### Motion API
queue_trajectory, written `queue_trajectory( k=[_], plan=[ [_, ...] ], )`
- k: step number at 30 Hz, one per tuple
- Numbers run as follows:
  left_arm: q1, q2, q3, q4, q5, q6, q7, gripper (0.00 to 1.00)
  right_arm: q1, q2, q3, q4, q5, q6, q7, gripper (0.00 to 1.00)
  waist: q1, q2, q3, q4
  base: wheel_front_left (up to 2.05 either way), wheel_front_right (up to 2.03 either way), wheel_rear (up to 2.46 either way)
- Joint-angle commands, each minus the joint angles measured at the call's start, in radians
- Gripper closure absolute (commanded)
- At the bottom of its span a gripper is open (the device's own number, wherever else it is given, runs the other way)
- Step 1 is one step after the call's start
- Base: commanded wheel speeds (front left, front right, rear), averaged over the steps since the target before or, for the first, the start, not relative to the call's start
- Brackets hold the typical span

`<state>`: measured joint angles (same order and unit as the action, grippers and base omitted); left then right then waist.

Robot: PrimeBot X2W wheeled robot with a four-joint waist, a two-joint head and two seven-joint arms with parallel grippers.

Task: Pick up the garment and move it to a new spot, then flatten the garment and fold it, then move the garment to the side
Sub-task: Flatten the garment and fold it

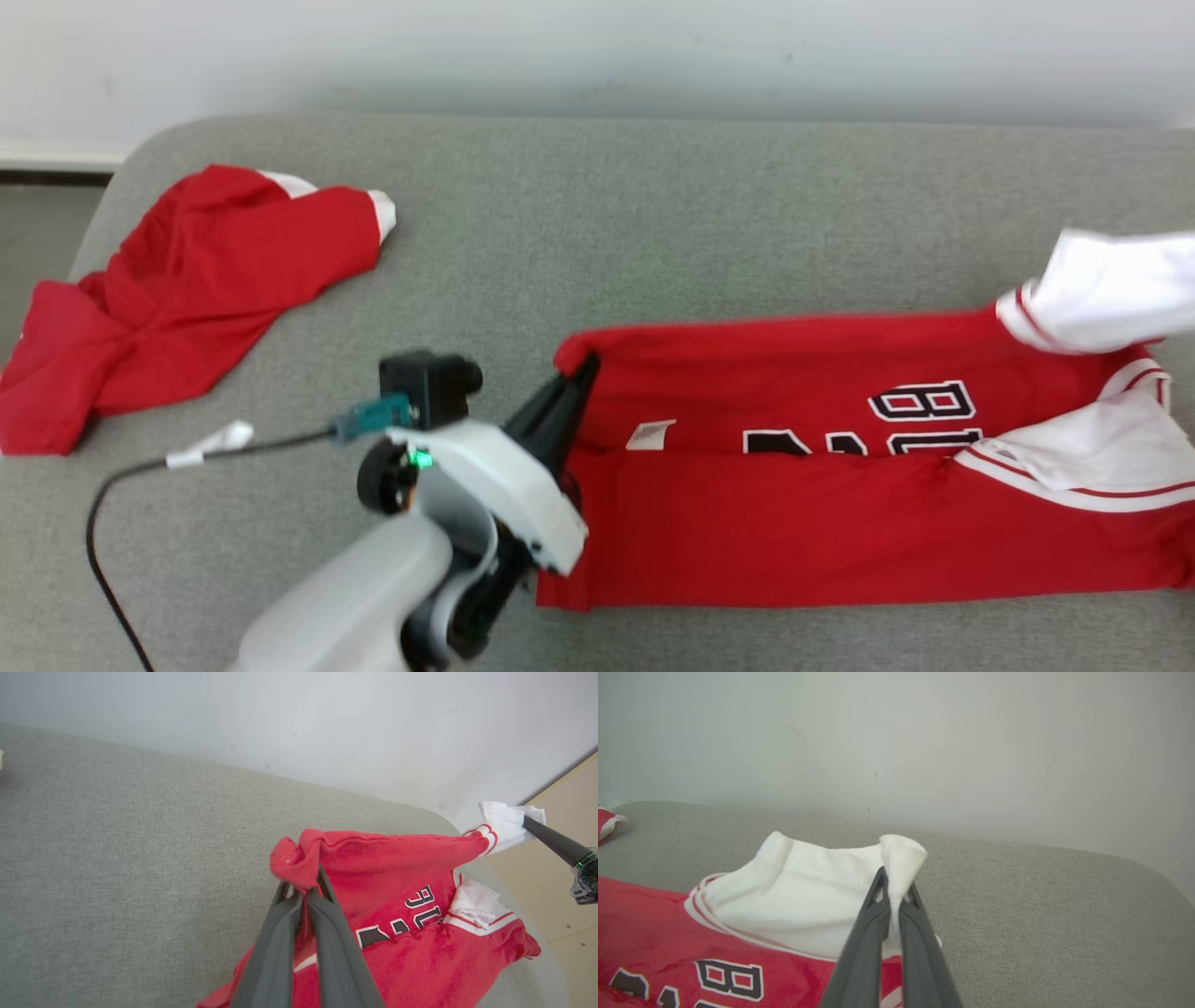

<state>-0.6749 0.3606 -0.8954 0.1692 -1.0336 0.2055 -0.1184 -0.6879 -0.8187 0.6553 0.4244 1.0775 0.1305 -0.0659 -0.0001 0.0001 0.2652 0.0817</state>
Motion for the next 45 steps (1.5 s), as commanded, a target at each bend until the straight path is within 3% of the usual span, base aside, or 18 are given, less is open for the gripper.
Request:
queue_trajectory(
  k=[1,5,12,14,15,16,17,18,24,29,37,45],
  plan=[
    [0.034,0.011,-0.003,-0.015,-0.016,0.007,-0.011,1.00,0.043,-0.010,-0.006,-0.012,0.015,0.000,-0.022,1.00,0.0001,-0.0001,-0.020,-0.012,0.00,0.00,0.00],
    [0.110,0.029,-0.005,-0.065,-0.027,0.032,-0.033,1.00,0.158,-0.006,-0.018,-0.048,0.037,0.000,-0.076,1.00,0.0001,-0.0001,-0.037,-0.029,0.00,0.00,0.00],
    [0.223,0.057,-0.002,-0.085,-0.053,0.053,-0.064,0.98,0.273,0.059,0.000,-0.042,0.019,0.000,-0.113,1.00,0.0001,-0.0001,-0.054,-0.062,0.00,0.00,0.00],
    [0.242,0.056,0.003,-0.079,-0.061,0.057,-0.070,0.62,0.282,0.081,0.007,-0.028,0.008,0.000,-0.113,1.00,0.0001,-0.0001,-0.057,-0.067,0.00,0.00,0.00],
    [0.249,0.056,0.000,-0.076,-0.060,0.057,-0.074,0.53,0.285,0.090,0.009,-0.018,0.004,0.000,-0.115,1.00,0.0001,-0.0001,-0.059,-0.069,0.00,0.00,0.00],
    [0.256,0.053,-0.002,-0.072,-0.065,0.055,-0.075,0.20,0.287,0.095,0.010,-0.008,-0.002,0.000,-0.117,0.78,0.0001,-0.0001,-0.061,-0.070,0.00,0.00,0.00],
    [0.260,0.051,-0.003,-0.068,-0.066,0.052,-0.076,0.00,0.291,0.102,0.014,0.001,-0.007,0.000,-0.115,0.49,0.0001,-0.0001,-0.063,-0.071,0.00,0.00,0.00],
    [0.262,0.051,-0.003,-0.060,-0.064,0.054,-0.080,0.00,0.293,0.107,0.019,0.010,-0.012,0.000,-0.112,0.00,0.0001,-0.0001,-0.065,-0.072,0.00,0.00,0.00],
    [0.298,0.052,0.012,-0.029,-0.010,0.066,-0.127,0.00,0.327,0.116,0.027,0.036,-0.025,0.000,-0.117,0.00,0.0001,-0.0001,-0.092,-0.076,0.00,0.00,0.00],
    [0.364,0.044,0.085,-0.044,0.089,0.090,-0.146,0.00,0.384,0.102,-0.016,0.028,-0.007,0.000,-0.148,0.00,0.0001,-0.0001,-0.118,-0.078,0.00,0.00,0.00],
    [0.531,-0.044,0.305,-0.148,0.402,0.079,-0.146,0.00,0.481,0.119,-0.146,0.041,-0.053,0.000,-0.189,0.00,0.0001,-0.0001,-0.164,-0.081,0.00,0.00,0.00],
    [0.675,-0.161,0.474,-0.203,0.630,0.011,-0.146,0.00,0.495,0.176,-0.259,0.005,-0.084,0.000,-0.126,0.00,0.0001,-0.0001,-0.186,-0.077,0.00,0.00,0.00]
  ],
)
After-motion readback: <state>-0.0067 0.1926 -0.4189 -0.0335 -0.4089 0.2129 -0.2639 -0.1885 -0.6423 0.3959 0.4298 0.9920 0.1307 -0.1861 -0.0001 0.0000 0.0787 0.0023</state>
